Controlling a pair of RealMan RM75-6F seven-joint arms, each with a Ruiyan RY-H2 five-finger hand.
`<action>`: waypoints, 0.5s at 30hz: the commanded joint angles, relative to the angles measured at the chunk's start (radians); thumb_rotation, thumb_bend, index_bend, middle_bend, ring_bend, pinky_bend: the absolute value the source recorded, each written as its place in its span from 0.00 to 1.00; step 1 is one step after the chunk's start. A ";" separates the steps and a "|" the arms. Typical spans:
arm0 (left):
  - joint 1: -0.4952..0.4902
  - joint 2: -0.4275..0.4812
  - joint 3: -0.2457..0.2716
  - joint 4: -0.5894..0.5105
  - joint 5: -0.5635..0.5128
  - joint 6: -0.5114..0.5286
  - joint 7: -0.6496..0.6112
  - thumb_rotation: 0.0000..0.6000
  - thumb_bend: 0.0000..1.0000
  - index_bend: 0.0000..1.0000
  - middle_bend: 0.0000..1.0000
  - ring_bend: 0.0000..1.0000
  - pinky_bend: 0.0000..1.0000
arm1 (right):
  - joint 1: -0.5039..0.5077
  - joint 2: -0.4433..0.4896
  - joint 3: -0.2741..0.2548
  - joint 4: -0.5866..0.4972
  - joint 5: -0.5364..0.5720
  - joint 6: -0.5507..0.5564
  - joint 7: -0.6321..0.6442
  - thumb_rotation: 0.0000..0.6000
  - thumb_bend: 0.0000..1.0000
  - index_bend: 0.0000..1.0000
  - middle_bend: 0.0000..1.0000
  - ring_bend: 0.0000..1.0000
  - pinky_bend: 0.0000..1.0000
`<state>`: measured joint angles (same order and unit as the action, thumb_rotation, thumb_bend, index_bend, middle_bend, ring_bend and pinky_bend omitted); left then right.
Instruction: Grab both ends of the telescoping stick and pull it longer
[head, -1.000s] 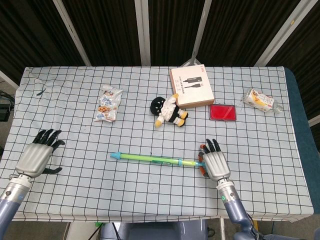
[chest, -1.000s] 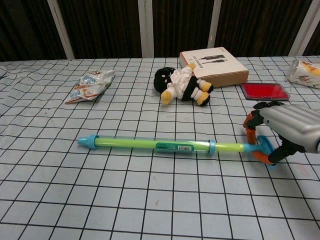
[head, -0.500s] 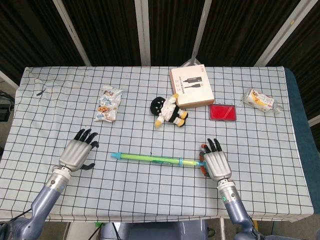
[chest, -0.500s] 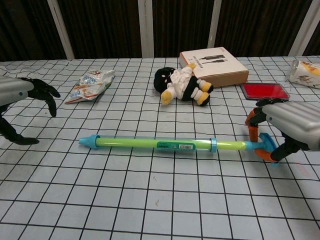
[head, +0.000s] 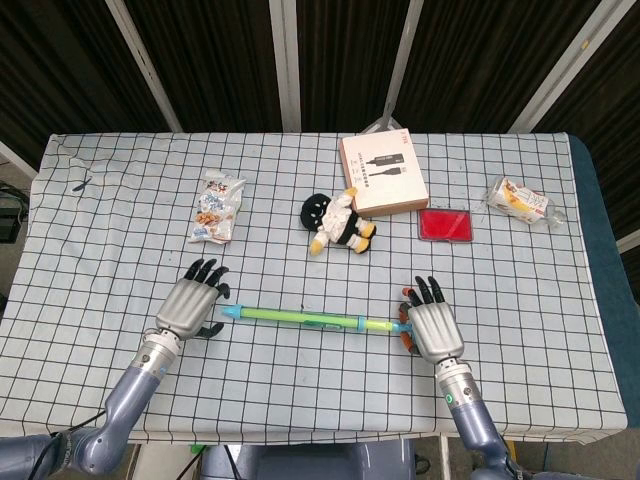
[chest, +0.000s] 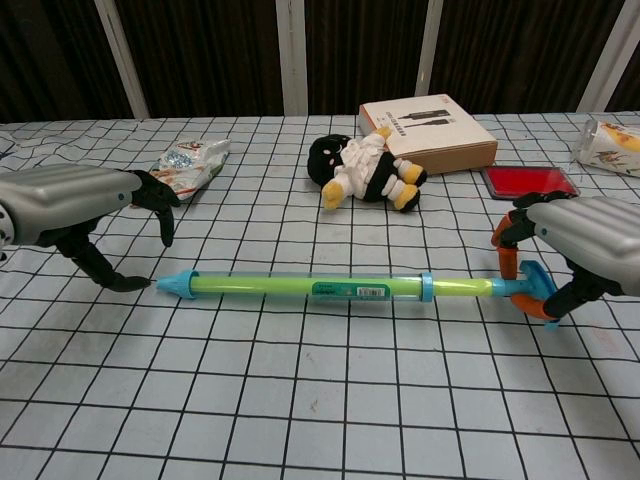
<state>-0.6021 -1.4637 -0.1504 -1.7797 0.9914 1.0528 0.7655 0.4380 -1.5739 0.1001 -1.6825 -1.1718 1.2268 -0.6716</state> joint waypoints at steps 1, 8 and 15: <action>-0.026 -0.035 -0.005 0.018 -0.037 0.011 0.031 1.00 0.37 0.39 0.11 0.00 0.00 | 0.000 0.001 -0.002 0.000 0.001 0.000 -0.001 1.00 0.47 0.69 0.25 0.00 0.00; -0.061 -0.093 0.002 0.050 -0.080 0.027 0.056 1.00 0.37 0.39 0.11 0.00 0.00 | 0.001 0.003 -0.006 0.003 0.002 0.001 0.002 1.00 0.47 0.69 0.25 0.00 0.00; -0.083 -0.143 0.016 0.077 -0.104 0.034 0.055 1.00 0.37 0.40 0.11 0.00 0.00 | 0.005 0.008 -0.009 -0.005 -0.005 0.002 0.001 1.00 0.47 0.69 0.25 0.00 0.00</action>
<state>-0.6824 -1.6025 -0.1373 -1.7061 0.8906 1.0851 0.8197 0.4428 -1.5657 0.0914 -1.6876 -1.1768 1.2289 -0.6699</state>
